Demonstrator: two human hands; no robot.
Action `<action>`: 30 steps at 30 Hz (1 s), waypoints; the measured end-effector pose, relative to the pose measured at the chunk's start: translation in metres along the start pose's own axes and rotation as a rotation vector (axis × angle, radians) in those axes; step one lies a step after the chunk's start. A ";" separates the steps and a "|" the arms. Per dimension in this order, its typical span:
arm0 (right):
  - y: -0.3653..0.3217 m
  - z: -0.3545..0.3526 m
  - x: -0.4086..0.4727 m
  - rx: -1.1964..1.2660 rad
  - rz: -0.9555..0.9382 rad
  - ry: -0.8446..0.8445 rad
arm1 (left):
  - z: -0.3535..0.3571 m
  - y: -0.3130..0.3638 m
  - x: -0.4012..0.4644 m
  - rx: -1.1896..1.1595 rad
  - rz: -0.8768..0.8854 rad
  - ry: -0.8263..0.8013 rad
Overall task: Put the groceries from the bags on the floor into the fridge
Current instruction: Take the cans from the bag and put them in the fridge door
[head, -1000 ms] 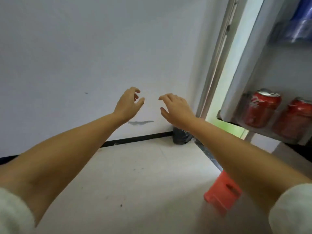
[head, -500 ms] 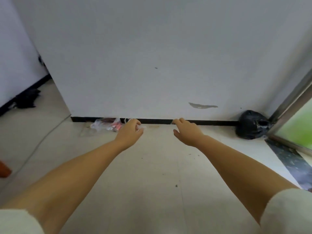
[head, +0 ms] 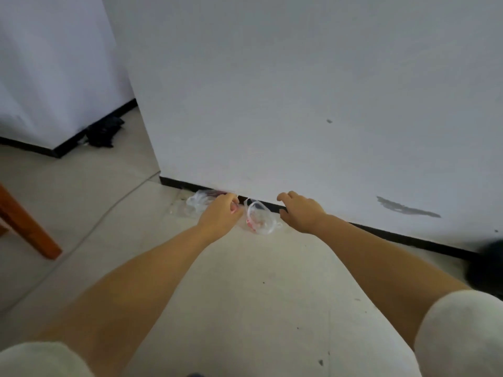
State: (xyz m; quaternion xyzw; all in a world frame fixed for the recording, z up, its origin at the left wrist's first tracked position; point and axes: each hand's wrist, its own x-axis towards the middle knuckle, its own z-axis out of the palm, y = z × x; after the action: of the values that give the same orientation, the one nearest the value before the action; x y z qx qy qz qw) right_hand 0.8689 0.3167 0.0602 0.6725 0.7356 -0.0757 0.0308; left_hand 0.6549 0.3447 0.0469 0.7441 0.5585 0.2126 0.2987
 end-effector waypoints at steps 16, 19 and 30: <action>-0.078 0.034 0.359 0.182 0.083 -0.161 | -0.113 -0.197 0.314 0.076 -0.114 -0.186; -0.073 0.048 0.406 0.217 0.125 -0.190 | -0.107 -0.219 0.371 0.081 -0.123 -0.242; -0.024 0.197 0.602 0.351 0.217 -0.390 | 0.008 -0.362 0.553 0.000 -0.273 -0.406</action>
State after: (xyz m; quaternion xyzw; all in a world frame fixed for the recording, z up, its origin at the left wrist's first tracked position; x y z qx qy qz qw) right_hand 0.7774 0.8773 -0.2214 0.7151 0.6150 -0.3262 0.0629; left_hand 0.5630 0.9447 -0.2158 0.6893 0.5824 0.0164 0.4305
